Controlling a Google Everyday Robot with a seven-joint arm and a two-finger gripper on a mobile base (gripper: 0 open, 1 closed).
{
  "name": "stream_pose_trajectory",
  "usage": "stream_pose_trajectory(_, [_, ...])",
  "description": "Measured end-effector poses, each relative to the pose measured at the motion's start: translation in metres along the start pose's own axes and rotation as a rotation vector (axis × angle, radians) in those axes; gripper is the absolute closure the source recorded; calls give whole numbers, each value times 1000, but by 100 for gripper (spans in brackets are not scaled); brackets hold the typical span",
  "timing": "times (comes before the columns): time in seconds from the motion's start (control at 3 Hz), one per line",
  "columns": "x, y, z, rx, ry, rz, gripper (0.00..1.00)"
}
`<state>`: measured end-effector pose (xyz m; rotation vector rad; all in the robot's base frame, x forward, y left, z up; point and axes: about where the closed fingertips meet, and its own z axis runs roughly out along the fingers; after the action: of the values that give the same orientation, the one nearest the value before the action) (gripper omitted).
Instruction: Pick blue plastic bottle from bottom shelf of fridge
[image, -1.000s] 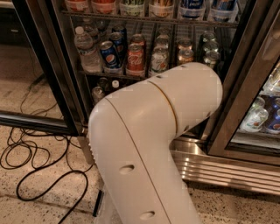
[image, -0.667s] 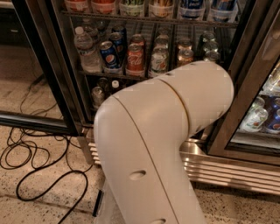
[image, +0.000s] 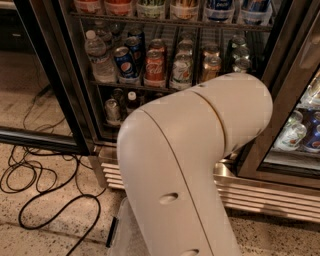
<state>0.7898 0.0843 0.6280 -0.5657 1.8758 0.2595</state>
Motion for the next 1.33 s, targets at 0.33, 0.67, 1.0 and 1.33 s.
stream_pose_trajectory(0.33, [-1,4,4,-14,-5,7,23])
stream_pose_trajectory(0.67, [-38,28,42,-75,-21,3,24])
stream_pose_trajectory(1.0, [-39,29,44,-76,-19,5,23])
stream_pose_trajectory(1.33, [-39,30,43,-63,-31,5,42])
